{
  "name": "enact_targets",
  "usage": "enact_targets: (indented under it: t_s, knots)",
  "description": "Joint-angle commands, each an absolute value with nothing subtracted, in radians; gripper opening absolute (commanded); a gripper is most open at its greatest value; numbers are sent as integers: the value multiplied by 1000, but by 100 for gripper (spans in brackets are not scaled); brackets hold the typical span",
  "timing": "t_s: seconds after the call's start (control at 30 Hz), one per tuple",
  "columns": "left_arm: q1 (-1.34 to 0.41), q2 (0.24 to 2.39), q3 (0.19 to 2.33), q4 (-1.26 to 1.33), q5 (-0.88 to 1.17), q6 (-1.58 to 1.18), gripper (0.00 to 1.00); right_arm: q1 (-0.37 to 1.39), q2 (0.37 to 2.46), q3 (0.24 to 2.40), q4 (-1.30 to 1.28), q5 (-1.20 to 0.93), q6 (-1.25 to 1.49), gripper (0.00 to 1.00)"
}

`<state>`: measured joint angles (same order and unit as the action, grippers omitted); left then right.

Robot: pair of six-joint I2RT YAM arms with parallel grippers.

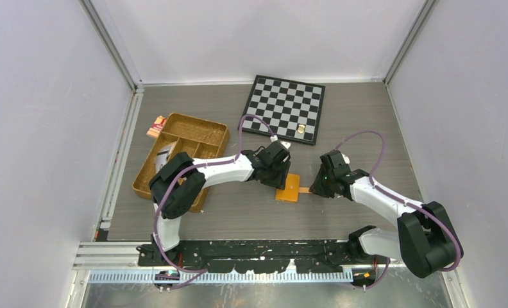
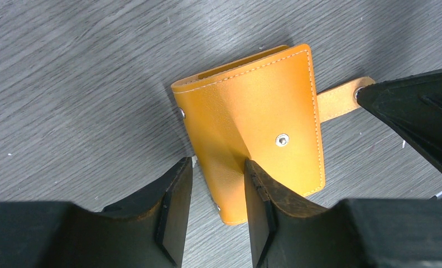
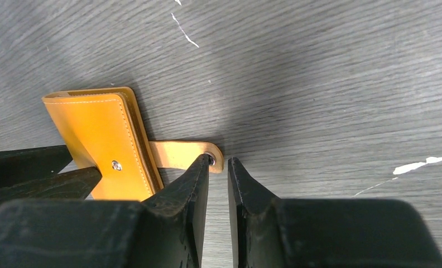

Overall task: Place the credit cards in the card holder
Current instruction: Move the card holder to the center of the board.

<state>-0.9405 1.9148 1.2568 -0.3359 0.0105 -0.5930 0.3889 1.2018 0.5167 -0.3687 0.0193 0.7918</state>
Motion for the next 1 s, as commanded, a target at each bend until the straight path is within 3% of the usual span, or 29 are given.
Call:
enact_targets:
  t_s: [0.0,0.33,0.5,0.97]
  knots:
    - [-942,1929,1223,-436,-55,-554,40,379,1194,508,-291,14,800,23]
    - [-942,1921,1219,-439,-63,-553,40,371,1170,491,-266,-35,806,13]
    - [-942,1918,1221,-436,-55,-555,40,371,1129,497,-275,-57,812,1]
    - [-942,1923,1227,-417,-22,-558,39,370,1133,610,-194,-314,742,1]
